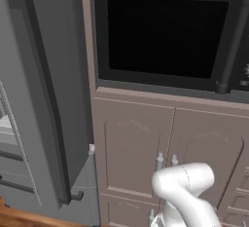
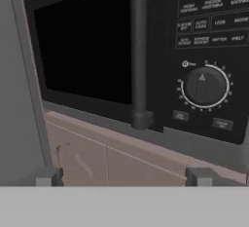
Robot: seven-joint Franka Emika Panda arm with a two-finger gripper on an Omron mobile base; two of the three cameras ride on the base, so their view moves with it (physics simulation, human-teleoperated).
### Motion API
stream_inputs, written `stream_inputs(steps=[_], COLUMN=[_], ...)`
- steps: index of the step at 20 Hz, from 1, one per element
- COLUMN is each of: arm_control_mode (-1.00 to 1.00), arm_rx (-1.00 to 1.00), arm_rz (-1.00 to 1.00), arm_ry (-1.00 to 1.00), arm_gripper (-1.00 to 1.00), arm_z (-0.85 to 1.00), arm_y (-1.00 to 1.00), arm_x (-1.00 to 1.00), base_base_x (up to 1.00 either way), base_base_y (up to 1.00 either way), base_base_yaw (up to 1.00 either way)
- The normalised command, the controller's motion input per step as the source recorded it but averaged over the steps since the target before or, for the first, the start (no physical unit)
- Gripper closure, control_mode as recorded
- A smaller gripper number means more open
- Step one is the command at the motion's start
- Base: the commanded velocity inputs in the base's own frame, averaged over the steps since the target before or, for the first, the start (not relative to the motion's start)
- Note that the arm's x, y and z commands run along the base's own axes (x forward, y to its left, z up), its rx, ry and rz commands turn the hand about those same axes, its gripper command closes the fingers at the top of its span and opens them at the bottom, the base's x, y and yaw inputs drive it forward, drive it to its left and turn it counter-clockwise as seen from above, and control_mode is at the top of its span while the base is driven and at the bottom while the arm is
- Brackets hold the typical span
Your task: Transport the shrimp from the fridge to the microwave and turn on the microwave.
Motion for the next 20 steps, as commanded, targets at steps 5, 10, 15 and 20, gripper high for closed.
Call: stream_inputs(steps=[5, 10, 15, 20], arm_control_mode=[-1.0, -1.0, -1.0, -1.0], arm_rx=[-0.12, -0.08, -0.04, -0.06], arm_rz=[0.07, 0.13, 0.05, 0.0], arm_ry=[-0.11, -0.15, -0.09, 0.0], arm_gripper=[-1.0, 1.0, 1.0, 1.0], arm_z=[-0.1, -0.01, 0.0, 0.0], arm_y=[0.0, 0.0, 0.0, 0.0], arm_x=[-0.05, 0.01, 0.33, 0.49], base_base_x=[0.0, 0.0, 0.0, 0.0], base_base_y=[0.0, 0.0, 0.0, 0.0], base_base_yaw=[0.0, 0.0, 0.0, 0.0])
